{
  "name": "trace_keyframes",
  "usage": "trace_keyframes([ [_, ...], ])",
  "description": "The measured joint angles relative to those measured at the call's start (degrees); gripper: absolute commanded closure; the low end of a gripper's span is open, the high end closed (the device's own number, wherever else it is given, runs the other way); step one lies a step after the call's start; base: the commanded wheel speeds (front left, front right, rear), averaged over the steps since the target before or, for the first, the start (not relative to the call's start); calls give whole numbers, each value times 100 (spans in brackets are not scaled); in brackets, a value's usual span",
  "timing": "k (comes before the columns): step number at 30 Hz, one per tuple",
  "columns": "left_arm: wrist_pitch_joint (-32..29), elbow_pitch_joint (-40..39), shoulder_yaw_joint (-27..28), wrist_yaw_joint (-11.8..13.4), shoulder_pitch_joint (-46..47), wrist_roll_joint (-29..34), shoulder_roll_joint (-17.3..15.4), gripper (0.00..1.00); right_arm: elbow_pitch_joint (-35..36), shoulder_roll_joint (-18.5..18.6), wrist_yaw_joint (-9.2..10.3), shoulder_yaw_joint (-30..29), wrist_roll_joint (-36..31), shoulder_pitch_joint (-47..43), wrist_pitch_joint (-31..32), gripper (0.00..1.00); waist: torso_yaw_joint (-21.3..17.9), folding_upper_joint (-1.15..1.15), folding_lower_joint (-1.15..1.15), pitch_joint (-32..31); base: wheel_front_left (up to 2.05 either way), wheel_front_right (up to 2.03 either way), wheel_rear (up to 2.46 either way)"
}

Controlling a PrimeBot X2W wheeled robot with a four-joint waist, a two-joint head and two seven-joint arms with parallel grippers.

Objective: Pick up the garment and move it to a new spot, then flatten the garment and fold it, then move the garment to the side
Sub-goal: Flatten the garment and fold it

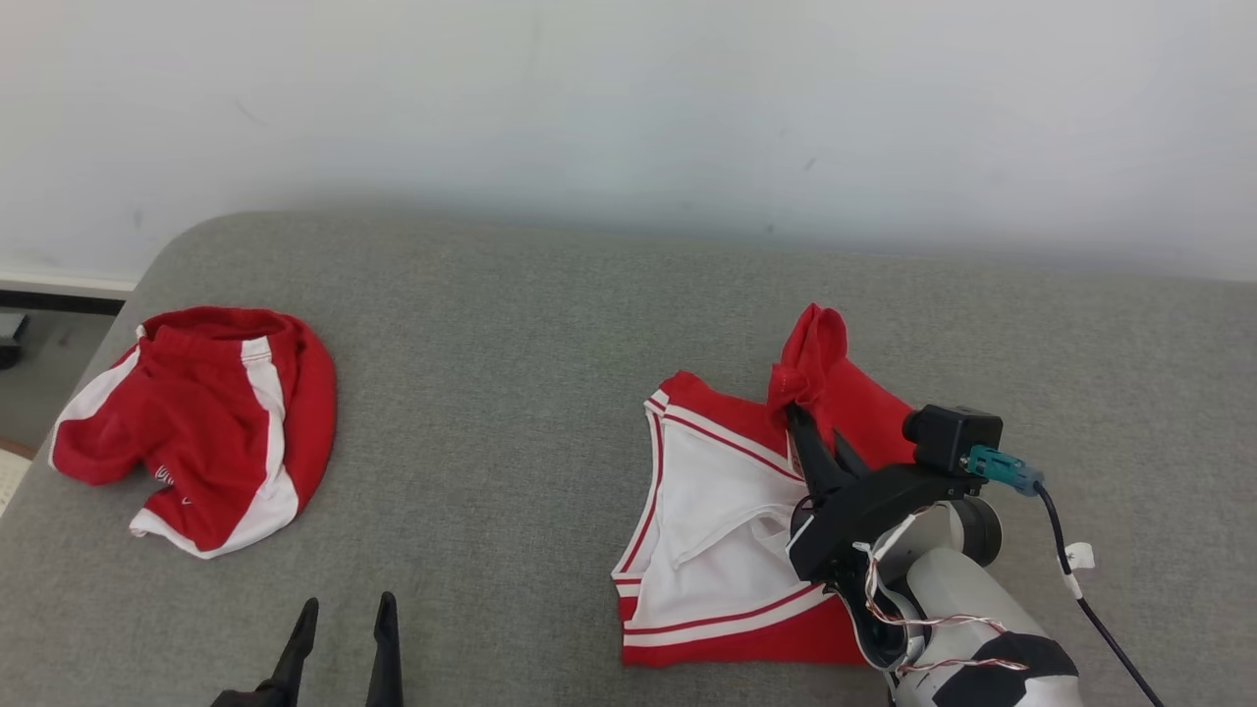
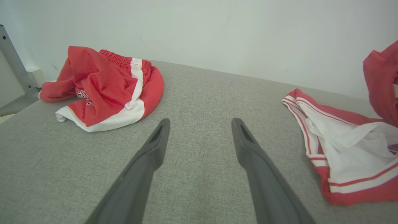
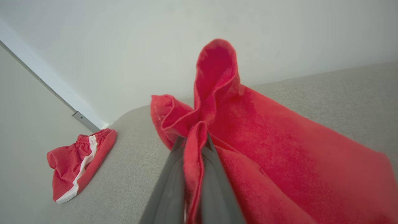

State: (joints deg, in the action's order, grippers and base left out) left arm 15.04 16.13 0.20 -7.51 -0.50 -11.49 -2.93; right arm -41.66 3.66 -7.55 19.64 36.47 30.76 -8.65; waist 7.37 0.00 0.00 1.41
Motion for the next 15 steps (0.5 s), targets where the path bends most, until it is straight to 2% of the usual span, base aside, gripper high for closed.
trace_keyframes([
  [5,0,97,-223,0,91,-125,3,0,-476,-65,0,166,-4,221,-41,100,277,0,0,41,0,0,0],
  [15,0,192,-388,0,338,-216,2,0,-1179,-75,0,1053,817,421,-268,100,605,0,1,248,0,0,0],
])
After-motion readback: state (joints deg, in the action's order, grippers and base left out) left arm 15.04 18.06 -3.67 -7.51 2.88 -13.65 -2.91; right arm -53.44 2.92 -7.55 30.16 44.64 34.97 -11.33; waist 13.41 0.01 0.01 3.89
